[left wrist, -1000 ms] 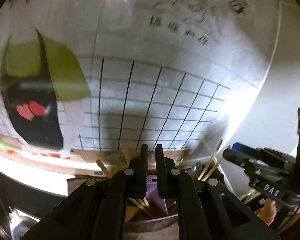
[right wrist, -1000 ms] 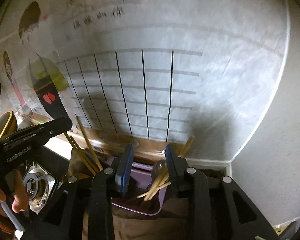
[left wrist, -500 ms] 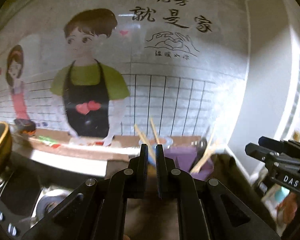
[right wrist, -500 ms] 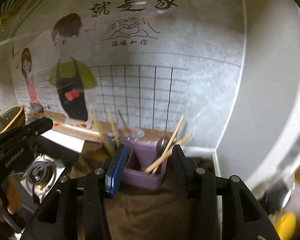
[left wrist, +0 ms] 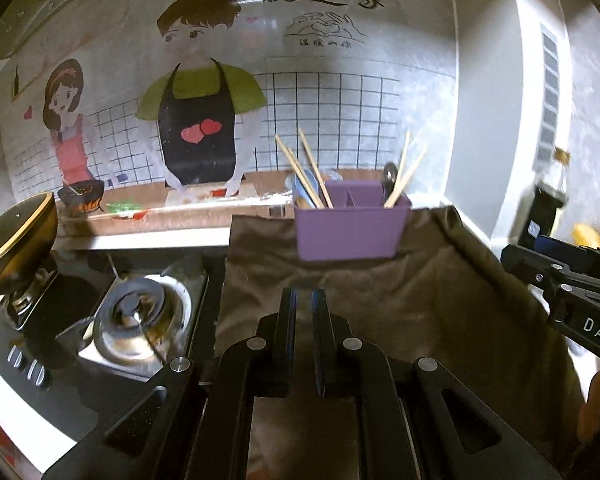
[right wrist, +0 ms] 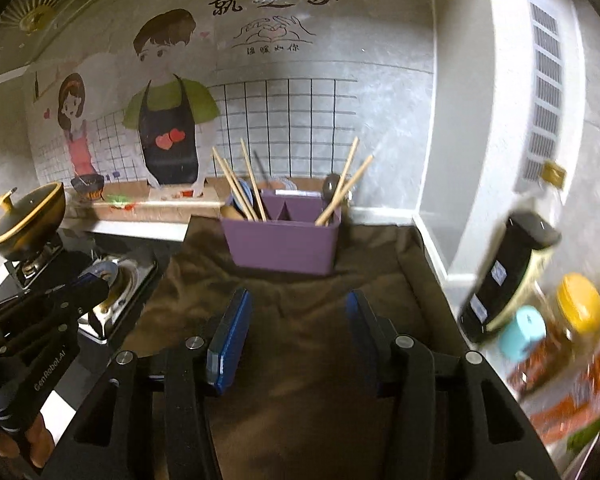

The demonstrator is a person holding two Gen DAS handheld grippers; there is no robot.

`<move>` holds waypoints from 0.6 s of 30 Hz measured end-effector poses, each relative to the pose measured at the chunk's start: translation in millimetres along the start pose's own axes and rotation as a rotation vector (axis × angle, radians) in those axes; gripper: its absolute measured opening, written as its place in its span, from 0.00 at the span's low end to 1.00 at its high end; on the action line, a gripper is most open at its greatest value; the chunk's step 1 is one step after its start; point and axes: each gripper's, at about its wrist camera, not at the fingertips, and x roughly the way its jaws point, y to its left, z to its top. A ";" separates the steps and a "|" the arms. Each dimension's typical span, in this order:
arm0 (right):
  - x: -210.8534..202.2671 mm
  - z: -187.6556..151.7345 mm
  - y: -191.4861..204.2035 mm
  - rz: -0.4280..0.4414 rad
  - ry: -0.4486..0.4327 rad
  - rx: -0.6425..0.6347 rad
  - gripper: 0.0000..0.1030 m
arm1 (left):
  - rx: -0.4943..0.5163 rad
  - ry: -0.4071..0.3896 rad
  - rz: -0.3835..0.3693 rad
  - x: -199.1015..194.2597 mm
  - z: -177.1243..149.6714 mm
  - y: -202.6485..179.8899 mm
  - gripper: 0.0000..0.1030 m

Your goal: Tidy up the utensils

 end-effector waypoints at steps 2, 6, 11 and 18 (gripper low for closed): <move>-3.3 -8.8 2.0 -0.010 -0.002 0.004 0.46 | 0.002 0.005 -0.009 -5.0 -7.4 -2.8 0.09; -5.5 -25.0 10.4 -0.034 0.002 -0.016 0.46 | 0.010 0.010 -0.019 -10.0 -13.5 -7.4 0.09; -8.2 -33.3 16.7 -0.036 0.003 -0.026 0.46 | -0.002 -0.004 -0.019 -16.1 -13.1 -7.0 0.09; -12.3 -34.4 16.6 -0.038 -0.010 -0.029 0.46 | -0.014 0.005 -0.027 -17.6 -13.7 -5.5 0.09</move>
